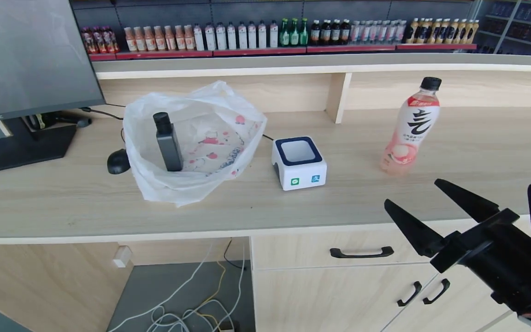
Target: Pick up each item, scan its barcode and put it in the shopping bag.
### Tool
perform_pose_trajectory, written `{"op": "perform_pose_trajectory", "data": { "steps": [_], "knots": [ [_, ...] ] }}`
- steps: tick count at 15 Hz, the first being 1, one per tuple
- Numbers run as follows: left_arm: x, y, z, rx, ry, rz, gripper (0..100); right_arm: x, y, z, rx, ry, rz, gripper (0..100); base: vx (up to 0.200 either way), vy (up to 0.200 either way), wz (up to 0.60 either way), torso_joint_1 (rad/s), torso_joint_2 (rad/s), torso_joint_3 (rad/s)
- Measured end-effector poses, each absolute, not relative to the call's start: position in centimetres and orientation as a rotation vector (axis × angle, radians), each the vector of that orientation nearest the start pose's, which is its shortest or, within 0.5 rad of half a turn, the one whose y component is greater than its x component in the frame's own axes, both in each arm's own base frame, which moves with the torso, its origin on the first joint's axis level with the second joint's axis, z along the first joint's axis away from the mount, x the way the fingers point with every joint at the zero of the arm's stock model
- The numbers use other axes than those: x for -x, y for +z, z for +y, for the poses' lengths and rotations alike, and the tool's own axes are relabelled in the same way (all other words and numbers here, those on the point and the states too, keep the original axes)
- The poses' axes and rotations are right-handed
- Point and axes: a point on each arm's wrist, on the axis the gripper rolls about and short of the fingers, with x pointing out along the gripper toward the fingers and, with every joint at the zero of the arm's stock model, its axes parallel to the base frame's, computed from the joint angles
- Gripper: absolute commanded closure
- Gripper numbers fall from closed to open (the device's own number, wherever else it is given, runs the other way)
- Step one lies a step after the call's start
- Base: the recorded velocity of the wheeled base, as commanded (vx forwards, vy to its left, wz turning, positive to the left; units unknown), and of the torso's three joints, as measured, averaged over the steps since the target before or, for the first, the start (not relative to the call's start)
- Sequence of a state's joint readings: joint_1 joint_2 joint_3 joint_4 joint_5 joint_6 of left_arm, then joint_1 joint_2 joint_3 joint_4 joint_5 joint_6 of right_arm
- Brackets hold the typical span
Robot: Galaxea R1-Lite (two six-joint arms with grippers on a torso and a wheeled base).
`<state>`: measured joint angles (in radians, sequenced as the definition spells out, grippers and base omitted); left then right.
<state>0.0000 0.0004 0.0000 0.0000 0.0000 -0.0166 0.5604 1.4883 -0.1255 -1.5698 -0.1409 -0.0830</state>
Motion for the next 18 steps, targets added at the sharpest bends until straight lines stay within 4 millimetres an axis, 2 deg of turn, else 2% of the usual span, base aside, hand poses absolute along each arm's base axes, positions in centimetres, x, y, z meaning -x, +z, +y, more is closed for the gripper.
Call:
{"op": "perform_pose_trajectory", "data": {
  "steps": [6,9,12,15,18],
  "knots": [
    [2.3,7.5,0.0,0.017,0.000,0.000,0,-13.5,16.0,7.7,0.019,0.389,-0.211,0,0.000,-0.200,0.00,0.002,0.00,0.002],
    [2.3,7.5,0.0,0.016,0.000,0.000,0,-13.3,16.1,7.6,0.028,0.387,-0.219,0,0.000,0.000,0.00,0.000,0.00,0.000],
    [2.3,7.5,0.0,0.015,-0.002,0.000,0,-14.4,16.5,8.2,0.032,0.388,-0.232,0,0.000,0.000,0.00,0.000,0.00,0.000],
    [2.3,7.5,0.0,0.013,0.000,0.000,0,-17.5,17.3,9.8,0.029,0.369,-0.252,0,0.000,0.000,0.00,0.000,0.00,0.000],
    [2.3,7.5,0.0,0.006,0.000,0.000,0,-20.1,16.7,10.9,0.058,0.355,-0.230,0,0.000,0.000,0.00,0.000,0.00,0.000]
  ]
}}
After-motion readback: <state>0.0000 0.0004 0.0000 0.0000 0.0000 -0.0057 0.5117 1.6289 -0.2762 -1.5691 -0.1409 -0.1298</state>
